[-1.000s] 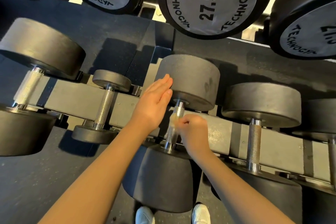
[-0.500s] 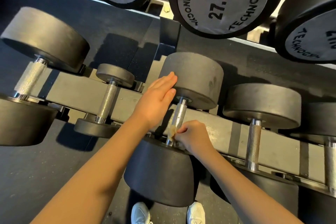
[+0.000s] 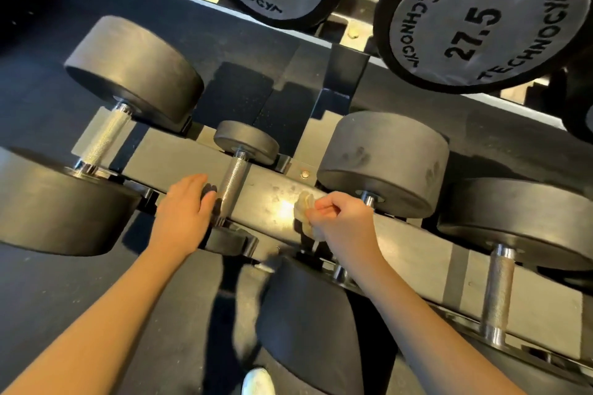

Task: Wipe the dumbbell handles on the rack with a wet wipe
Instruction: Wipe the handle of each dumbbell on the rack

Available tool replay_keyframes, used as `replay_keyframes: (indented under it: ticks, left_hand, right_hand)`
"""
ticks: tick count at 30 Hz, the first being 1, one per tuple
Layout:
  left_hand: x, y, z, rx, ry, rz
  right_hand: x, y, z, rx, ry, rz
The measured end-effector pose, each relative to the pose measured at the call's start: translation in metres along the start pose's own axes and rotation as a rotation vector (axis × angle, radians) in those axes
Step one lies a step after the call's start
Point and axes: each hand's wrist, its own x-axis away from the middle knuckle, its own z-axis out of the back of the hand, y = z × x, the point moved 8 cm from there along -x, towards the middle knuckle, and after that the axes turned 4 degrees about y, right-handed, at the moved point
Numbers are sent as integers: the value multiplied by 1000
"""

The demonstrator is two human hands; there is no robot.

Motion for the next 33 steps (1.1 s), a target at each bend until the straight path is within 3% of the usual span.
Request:
replay_keyframes:
  ticks: [13, 22, 28, 33]
  left_hand:
    - [-17, -26, -14, 87, -119, 140]
    - [-15, -27, -11, 99, -158, 220]
    - [-15, -30, -15, 115, -174, 240]
    - [-16, -36, -21, 129, -187, 286]
  right_hand:
    - [-41, -2, -107, 188, -123, 37]
    - [-76, -2, -137, 23, 11, -43]
    - [-49, 4, -151, 148, -113, 43]
    - [-71, -19, -141, 163, 69, 99]
